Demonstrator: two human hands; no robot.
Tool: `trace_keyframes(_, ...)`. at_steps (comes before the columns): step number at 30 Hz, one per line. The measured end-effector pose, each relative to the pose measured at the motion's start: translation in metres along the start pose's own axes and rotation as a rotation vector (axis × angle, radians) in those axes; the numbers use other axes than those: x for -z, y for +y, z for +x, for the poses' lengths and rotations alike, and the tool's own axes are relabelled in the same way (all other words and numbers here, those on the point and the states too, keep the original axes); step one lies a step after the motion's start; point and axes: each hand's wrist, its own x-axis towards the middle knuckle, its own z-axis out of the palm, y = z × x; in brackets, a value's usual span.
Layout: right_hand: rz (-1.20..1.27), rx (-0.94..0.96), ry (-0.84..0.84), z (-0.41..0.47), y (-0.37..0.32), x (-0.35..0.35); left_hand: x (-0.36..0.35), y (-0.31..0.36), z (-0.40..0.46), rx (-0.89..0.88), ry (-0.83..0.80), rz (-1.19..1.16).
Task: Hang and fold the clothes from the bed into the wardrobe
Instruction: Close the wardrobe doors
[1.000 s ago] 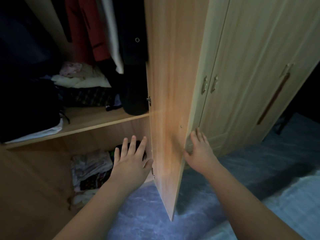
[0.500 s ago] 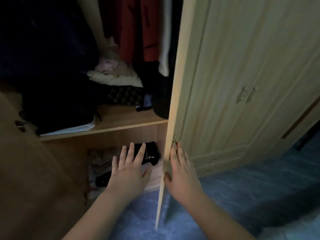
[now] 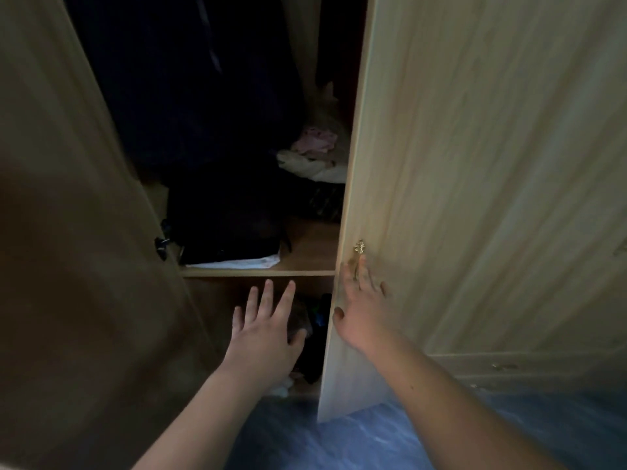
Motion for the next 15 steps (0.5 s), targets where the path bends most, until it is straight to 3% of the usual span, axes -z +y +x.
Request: trace_keyframes(15,-0.013,0.286,-0.016,0.080,0.050,-0.004,-0.015,0.038,0.087,0.200,0.056,0.074)
